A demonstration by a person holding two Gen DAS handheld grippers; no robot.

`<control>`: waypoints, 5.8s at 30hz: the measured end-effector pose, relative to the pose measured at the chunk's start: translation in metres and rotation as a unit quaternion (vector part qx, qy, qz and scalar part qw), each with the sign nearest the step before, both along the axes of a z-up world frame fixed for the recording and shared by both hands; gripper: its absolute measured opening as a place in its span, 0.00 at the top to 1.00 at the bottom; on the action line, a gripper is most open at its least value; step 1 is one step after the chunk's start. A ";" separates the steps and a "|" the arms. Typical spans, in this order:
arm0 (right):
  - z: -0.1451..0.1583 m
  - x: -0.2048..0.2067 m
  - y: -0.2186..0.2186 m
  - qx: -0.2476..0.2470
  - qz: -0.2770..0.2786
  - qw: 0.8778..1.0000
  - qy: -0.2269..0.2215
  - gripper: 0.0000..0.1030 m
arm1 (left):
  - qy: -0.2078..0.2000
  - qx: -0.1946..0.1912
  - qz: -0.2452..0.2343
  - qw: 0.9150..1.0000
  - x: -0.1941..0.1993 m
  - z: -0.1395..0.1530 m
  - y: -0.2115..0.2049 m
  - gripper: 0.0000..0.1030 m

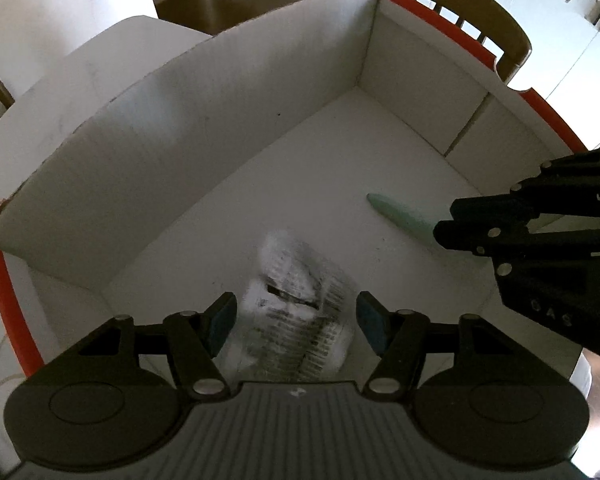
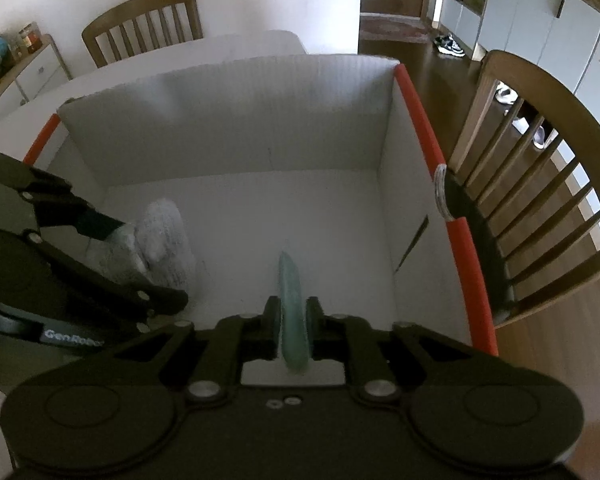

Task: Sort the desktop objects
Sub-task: 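Open both tools to drop the sachet and green stick into the box, then move both open tools from the box back over the item pile, then grasp the blue wrapped bar with the left tool while the right tool grasps the clear bag of black items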

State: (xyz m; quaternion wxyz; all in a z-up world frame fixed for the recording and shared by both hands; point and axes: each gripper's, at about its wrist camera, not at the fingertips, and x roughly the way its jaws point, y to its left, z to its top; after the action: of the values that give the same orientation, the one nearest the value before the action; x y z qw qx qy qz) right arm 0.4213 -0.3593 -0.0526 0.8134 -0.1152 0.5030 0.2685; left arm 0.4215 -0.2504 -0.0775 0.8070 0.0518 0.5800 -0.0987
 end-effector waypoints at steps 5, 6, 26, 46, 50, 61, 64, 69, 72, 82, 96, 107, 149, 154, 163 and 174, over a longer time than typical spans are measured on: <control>0.000 0.000 -0.001 0.001 0.001 1.000 0.009 0.79 | -0.002 -0.011 0.007 1.000 0.000 0.005 0.003 0.27; 0.001 0.001 -0.002 0.006 0.002 1.000 0.010 0.76 | -0.004 -0.012 0.008 1.000 -0.001 0.007 0.003 0.25; 0.031 -0.009 -0.011 0.062 0.010 0.998 -0.011 0.35 | -0.081 -0.037 0.041 0.995 -0.050 0.062 0.018 0.24; 0.083 -0.062 -0.006 0.106 -0.014 0.992 -0.063 0.10 | -0.183 -0.050 0.066 0.980 -0.135 0.116 0.042 0.24; 0.090 -0.077 -0.001 0.110 -0.029 0.991 -0.073 0.09 | -0.193 -0.055 0.061 0.978 -0.153 0.121 0.050 0.24; 0.105 -0.126 0.031 0.117 -0.033 0.988 -0.101 0.06 | -0.212 -0.082 0.063 0.972 -0.202 0.127 0.092 0.18; 0.105 -0.141 0.044 0.113 -0.031 0.987 -0.106 0.06 | -0.213 -0.084 0.066 0.971 -0.217 0.126 0.105 0.16; 0.106 -0.161 0.065 0.113 -0.026 0.987 -0.109 0.06 | -0.223 -0.073 0.077 0.969 -0.241 0.127 0.126 0.10; 0.106 -0.173 0.076 0.115 -0.023 0.987 -0.108 0.06 | -0.234 -0.065 0.084 0.966 -0.257 0.128 0.141 0.00; 0.103 -0.207 0.116 0.116 0.002 0.987 -0.112 0.05 | -0.236 -0.054 0.115 0.963 -0.305 0.117 0.193 0.00; 0.089 -0.239 0.160 0.119 0.028 0.985 -0.120 0.05 | -0.246 -0.050 0.160 0.955 -0.354 0.096 0.247 0.00; 0.068 -0.247 0.187 0.105 0.039 0.987 -0.115 0.06 | -0.247 -0.044 0.159 0.955 -0.369 0.068 0.270 0.00; -0.015 -0.201 0.237 0.031 0.004 0.997 -0.065 0.23 | -0.183 -0.046 0.077 0.979 -0.343 -0.025 0.317 0.01; -0.016 -0.197 0.237 0.028 0.006 0.997 -0.068 0.23 | -0.168 -0.067 0.073 0.981 -0.351 -0.022 0.306 0.01; -0.022 -0.195 0.242 0.029 0.013 0.998 -0.056 0.29 | -0.172 -0.047 0.061 0.982 -0.353 -0.023 0.296 0.07; -0.025 -0.197 0.246 0.029 0.017 0.998 -0.050 0.48 | -0.189 -0.011 0.056 0.980 -0.356 -0.018 0.292 0.53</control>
State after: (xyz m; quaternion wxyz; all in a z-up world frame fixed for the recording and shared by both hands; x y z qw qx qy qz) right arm 0.2246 -0.1129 -0.0776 0.8361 -0.1131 0.4513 0.2906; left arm 0.0651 0.0411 -0.0959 0.9069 0.0282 0.4178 -0.0481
